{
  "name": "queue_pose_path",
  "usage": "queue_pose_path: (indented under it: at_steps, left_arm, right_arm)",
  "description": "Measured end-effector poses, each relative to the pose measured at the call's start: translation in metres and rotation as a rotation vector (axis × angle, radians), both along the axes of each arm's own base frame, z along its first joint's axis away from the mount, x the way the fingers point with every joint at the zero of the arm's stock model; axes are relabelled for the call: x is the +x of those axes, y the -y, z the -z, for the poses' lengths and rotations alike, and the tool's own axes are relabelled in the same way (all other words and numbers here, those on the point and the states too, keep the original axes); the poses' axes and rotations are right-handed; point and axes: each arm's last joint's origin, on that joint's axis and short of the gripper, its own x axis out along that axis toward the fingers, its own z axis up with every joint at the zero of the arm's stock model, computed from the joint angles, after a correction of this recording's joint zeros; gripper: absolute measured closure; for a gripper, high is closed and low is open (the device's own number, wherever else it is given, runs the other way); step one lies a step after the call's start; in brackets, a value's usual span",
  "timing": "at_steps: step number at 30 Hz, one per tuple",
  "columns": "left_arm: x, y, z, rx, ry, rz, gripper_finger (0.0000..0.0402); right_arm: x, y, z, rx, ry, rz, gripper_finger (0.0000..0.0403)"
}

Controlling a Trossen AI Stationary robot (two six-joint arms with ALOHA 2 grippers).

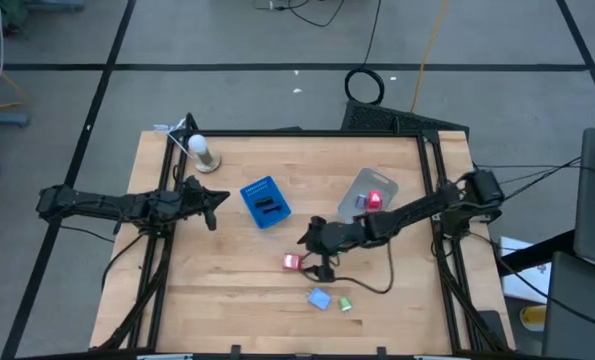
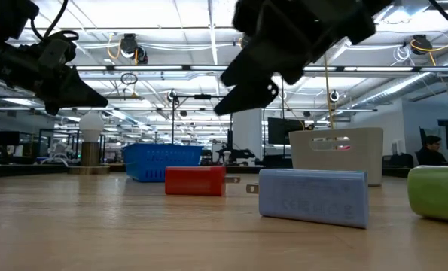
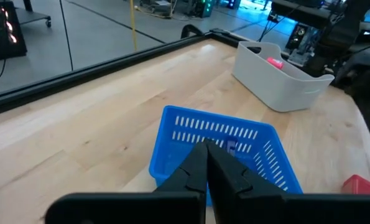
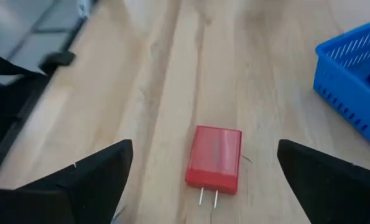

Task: Pick & Place Office items
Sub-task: Put the red charger adapter into the gray bin

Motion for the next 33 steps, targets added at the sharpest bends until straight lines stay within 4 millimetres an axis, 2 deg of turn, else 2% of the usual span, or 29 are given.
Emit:
queue_pose_path:
  at_steps: [6,12,22,26,33]
  left_arm:
    - [0.000,0.000,0.000,0.000,0.000,0.001,0.0387]
    - [0.000,0.000,0.000,-0.001,0.000,0.002,0.0379]
    - [0.000,0.000,0.000,-0.001,-0.001,0.003,0.0378]
    - [0.000,0.000,0.000,-0.001,-0.001,0.003,0.0378]
    - [0.000,0.000,0.000,-0.001,-0.001,0.003,0.0378]
  right_arm:
    - [0.021,-0.005,0.009,0.021,-0.055,0.023,0.0007]
    - [0.031,-0.005,0.023,0.009,-0.124,0.038,0.0007]
    - [0.037,0.006,0.049,-0.023,-0.195,0.046,0.0007]
    - [0.040,0.002,0.058,0.013,-0.191,0.001,0.0007]
    - [0.038,0.000,0.060,-0.036,-0.199,0.032,0.0007]
